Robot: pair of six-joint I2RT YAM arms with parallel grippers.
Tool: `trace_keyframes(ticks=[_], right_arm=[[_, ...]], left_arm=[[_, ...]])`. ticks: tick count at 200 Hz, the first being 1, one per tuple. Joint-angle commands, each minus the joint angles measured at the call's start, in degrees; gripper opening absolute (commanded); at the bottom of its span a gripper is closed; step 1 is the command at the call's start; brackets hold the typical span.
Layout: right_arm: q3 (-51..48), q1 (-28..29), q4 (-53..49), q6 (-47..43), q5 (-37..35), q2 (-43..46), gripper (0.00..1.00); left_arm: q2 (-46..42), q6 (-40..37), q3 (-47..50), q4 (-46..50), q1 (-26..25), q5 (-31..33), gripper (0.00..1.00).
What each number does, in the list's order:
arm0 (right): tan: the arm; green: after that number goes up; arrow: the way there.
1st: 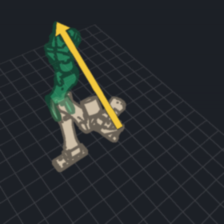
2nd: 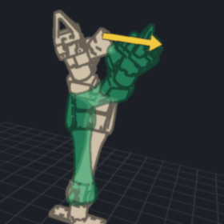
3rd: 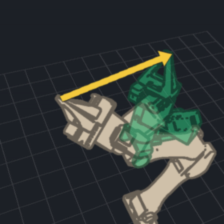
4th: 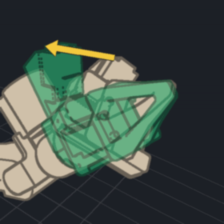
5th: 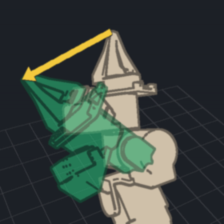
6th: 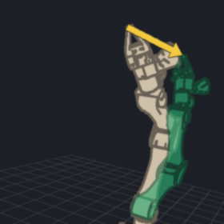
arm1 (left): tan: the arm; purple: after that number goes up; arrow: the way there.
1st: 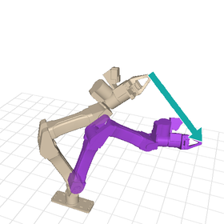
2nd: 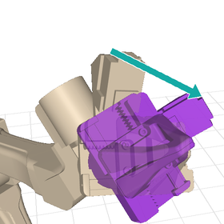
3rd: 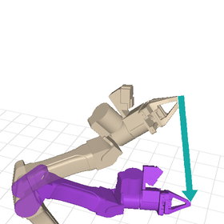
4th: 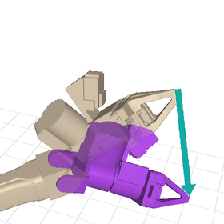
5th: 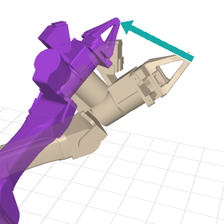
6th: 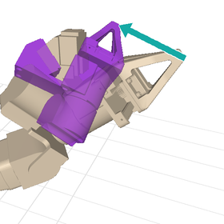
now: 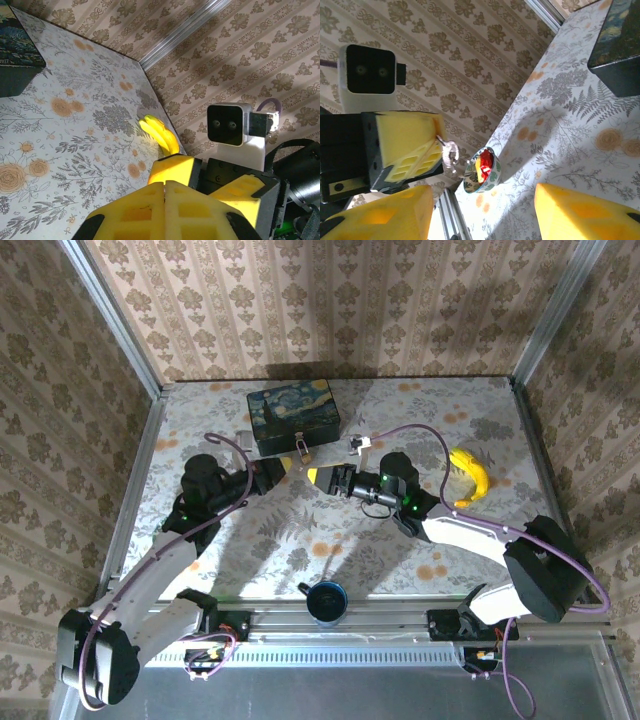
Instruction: Unlock a padlock with a key
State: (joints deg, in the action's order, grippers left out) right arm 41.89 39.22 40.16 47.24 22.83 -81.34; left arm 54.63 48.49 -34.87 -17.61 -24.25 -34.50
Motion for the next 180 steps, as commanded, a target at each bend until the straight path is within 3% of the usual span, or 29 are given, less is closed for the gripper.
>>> trace_keyframes(ticks=[1,180], right_arm=[[-0.3,0.9,3.6,1.1,-1.2,-0.7,0.56],[0.8,2.6,9.6,2.2,0.4,-4.4,0.56]], left_arm=[[-0.6,1.3,0.4,-2.5,0.3,0.3,0.0],[-0.7,2.8,0.9,-4.3,0.6,0.8,0.0]])
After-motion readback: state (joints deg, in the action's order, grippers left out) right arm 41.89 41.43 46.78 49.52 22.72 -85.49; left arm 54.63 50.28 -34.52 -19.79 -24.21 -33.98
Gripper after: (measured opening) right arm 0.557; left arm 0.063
